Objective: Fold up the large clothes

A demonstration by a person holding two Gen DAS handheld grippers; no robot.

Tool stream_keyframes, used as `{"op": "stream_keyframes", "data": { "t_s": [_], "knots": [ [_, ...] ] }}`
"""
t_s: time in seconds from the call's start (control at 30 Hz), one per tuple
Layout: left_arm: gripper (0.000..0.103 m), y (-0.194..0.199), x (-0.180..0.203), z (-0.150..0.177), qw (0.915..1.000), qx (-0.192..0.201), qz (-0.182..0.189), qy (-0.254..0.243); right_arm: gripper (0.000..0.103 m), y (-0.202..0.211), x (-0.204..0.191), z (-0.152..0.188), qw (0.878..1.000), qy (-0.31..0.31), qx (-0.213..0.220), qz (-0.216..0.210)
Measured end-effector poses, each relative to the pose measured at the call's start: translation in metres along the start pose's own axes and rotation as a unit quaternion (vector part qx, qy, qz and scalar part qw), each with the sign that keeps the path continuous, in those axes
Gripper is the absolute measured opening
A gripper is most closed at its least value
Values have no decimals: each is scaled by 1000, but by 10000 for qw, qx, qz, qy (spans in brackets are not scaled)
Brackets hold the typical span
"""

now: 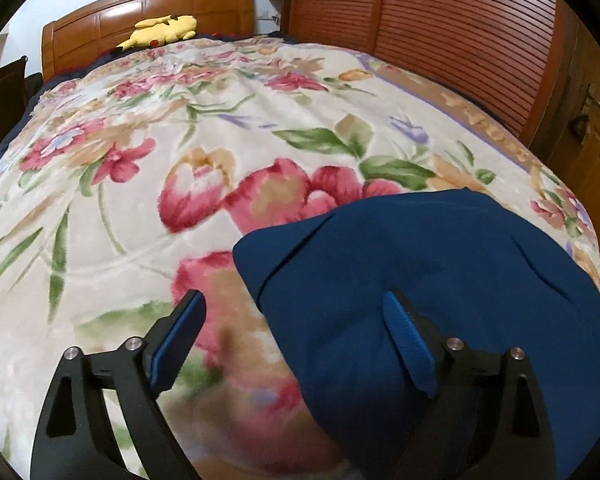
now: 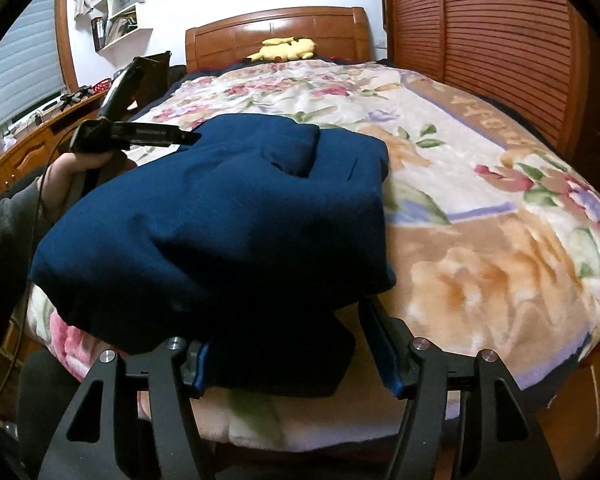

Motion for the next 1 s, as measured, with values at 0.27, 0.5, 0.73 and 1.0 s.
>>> {"op": "stream_keyframes", "data": {
  "t_s": [0.27, 0.5, 0.73, 1.0],
  "knots": [
    [93, -8, 3, -3, 9999, 11, -98, -137, 65, 0, 0, 2, 10000, -70, -16, -26],
    [93, -14, 0, -2, 9999, -104, 136, 14, 65, -7, -2, 2, 9997, -234, -69, -90],
    [63, -16, 5, 0, 9977, -260, 613, 111, 53, -11, -6, 2, 9986, -352, -77, -387],
    [11, 21, 28, -18, 9997, 132, 60, -199, 18, 12, 11, -1, 9955, -385, 434, -745]
  ]
}}
Point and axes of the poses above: each gripper's, at about its wrist camera, not at the fingertips, and y roughly against the way its jaws point, x to its right, z to its underside, the point moved 5 cm from there along -y, roughly the way its jaws point, and after that the axes turned 2 degrees about z, right-handed, at the moved point
